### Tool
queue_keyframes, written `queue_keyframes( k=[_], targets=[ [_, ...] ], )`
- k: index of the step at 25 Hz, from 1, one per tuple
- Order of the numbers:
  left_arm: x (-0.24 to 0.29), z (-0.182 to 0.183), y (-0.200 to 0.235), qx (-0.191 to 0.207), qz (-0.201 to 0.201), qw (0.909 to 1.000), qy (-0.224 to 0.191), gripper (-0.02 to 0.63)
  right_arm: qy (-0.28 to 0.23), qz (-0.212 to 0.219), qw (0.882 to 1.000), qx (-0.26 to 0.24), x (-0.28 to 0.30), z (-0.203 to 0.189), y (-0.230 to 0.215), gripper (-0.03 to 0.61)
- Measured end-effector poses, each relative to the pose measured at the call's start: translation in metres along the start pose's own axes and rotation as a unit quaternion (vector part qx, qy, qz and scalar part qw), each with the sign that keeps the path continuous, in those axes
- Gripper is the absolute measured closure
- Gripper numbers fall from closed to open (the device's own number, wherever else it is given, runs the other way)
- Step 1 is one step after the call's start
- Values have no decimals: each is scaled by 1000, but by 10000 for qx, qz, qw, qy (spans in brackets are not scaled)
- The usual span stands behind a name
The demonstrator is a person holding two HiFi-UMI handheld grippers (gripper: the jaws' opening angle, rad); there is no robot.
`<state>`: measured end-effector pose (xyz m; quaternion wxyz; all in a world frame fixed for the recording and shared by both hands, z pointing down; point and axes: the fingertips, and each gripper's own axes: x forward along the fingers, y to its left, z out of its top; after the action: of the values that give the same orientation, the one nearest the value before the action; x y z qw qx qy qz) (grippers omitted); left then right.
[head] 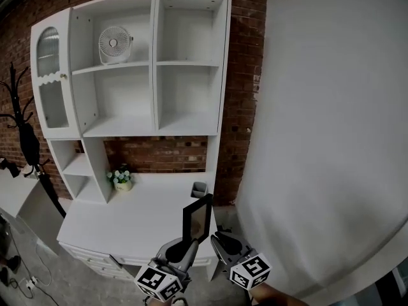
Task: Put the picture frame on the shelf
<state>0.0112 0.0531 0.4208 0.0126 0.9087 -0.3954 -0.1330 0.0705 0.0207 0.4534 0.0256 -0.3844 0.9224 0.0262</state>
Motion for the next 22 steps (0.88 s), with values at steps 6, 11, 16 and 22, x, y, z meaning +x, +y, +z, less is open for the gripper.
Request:
queue_keyframes(
  k=[6,11,16,22],
  targets=[
    [27,16,53,-71,-201,9998,-60,563,-3,-131,9999,69,57,6,-24,509],
    [47,25,94,-97,-412,9991,-60,563,-61,-211,9994,257,99,22,-49,489],
    [65,38,132,-55,-667,9977,-114,563,-116,11,9979,642,146,42,-67,454],
    [85,55,162,-47,-967,9950,-253,563,-73,86,9981,608,186,62,-88,445]
  ],
)
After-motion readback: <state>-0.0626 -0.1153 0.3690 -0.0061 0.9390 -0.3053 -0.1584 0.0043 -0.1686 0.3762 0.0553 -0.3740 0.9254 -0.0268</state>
